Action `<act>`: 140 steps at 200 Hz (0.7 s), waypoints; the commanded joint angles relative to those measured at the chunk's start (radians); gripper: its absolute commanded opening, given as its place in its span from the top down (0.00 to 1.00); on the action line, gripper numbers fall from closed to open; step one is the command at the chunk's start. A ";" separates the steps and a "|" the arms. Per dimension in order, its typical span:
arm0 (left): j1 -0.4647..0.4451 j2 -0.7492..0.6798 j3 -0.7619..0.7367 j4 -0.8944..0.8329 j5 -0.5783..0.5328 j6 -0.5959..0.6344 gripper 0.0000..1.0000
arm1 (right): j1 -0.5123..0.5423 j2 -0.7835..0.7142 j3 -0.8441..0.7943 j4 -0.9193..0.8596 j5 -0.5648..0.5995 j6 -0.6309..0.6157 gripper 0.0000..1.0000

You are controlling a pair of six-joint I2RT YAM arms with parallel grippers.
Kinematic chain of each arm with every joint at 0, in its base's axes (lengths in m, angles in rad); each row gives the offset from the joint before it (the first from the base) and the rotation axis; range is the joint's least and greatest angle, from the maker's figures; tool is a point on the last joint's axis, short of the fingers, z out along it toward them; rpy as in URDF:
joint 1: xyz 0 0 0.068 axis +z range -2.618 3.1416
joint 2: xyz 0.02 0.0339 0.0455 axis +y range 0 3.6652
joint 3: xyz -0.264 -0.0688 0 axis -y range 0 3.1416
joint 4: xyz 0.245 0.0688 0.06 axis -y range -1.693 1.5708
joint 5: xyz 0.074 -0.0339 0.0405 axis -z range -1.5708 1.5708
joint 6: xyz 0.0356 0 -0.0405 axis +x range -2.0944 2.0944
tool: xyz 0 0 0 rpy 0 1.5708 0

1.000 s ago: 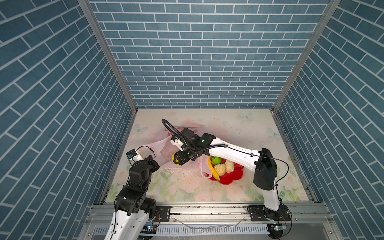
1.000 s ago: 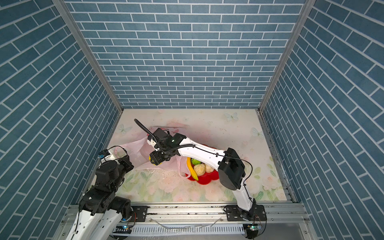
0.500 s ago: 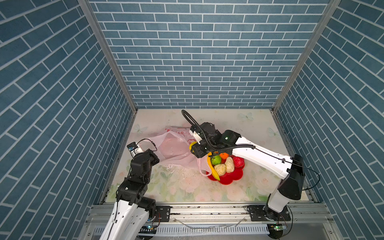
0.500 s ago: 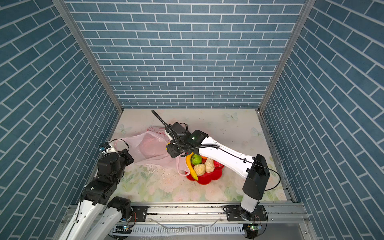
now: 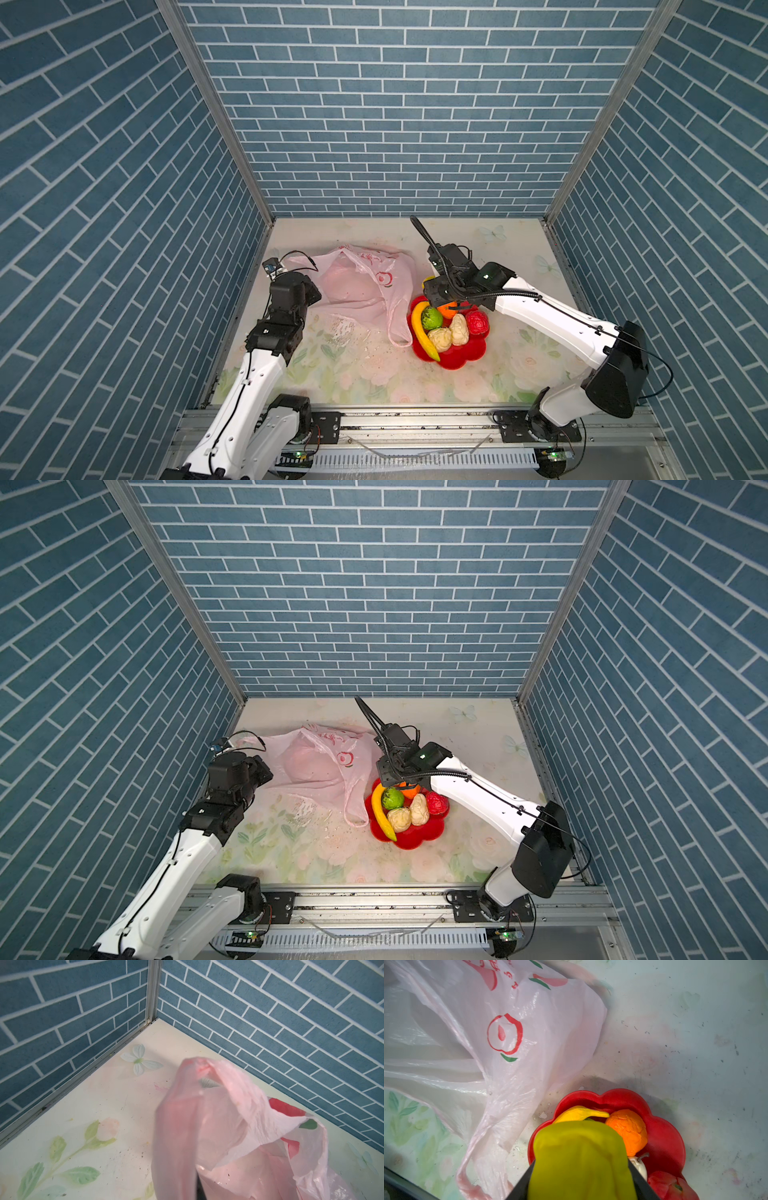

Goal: Take the fake fruits out of the plastic bag
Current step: 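Carry the yellow fruit over the red plate with the right gripper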

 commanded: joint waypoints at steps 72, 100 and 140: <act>0.024 0.019 0.007 0.056 0.060 -0.017 0.95 | -0.023 -0.012 -0.153 0.080 0.026 0.127 0.57; 0.024 0.015 0.005 0.058 0.064 -0.017 0.95 | -0.024 -0.014 -0.196 0.094 0.029 0.144 0.56; 0.025 0.014 0.004 0.061 0.072 -0.020 0.95 | -0.027 -0.003 -0.238 0.110 0.035 0.153 0.55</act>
